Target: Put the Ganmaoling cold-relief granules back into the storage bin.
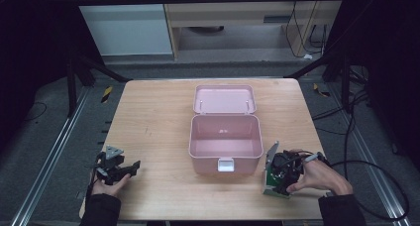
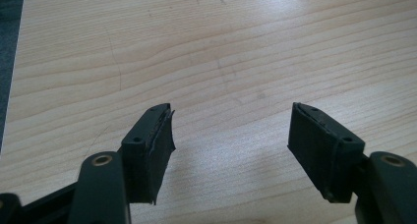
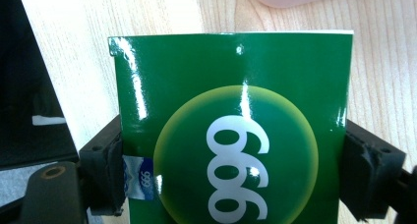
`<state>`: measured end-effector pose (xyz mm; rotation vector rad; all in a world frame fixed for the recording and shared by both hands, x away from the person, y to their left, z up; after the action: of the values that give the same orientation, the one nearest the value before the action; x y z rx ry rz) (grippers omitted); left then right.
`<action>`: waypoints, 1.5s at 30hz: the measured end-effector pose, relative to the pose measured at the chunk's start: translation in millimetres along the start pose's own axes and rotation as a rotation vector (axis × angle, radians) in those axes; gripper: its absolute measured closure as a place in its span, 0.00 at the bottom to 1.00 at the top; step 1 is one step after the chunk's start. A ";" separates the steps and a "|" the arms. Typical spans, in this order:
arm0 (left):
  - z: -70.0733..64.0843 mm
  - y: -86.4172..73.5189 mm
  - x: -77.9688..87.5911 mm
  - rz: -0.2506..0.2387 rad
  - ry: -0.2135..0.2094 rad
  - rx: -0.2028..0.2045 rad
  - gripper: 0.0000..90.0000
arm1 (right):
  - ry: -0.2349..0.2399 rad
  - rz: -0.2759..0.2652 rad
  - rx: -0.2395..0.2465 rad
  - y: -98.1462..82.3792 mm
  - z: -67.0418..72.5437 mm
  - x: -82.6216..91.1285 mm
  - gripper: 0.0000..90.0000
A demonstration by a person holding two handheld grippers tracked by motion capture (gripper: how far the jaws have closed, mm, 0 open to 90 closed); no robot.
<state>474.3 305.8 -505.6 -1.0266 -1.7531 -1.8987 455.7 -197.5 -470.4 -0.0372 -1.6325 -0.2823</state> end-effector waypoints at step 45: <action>-0.7 0.0 0.0 0.003 0.000 -0.004 0.37 | -0.024 -0.049 0.046 18.6 9.2 104.0 0.19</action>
<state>474.2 305.1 -505.6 -1.0300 -1.7480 -1.9012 441.4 -192.7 -365.4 0.0346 -1.6649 -0.2831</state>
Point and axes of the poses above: each handheld gripper's, and its own axes: x roughly backward along the jaws, y roughly out of its top, z roughly to its left, the point moved 4 cm from there along -x, roughly forward along the jaws, and after that the axes turned 4 degrees about x, right-handed, at the moved point
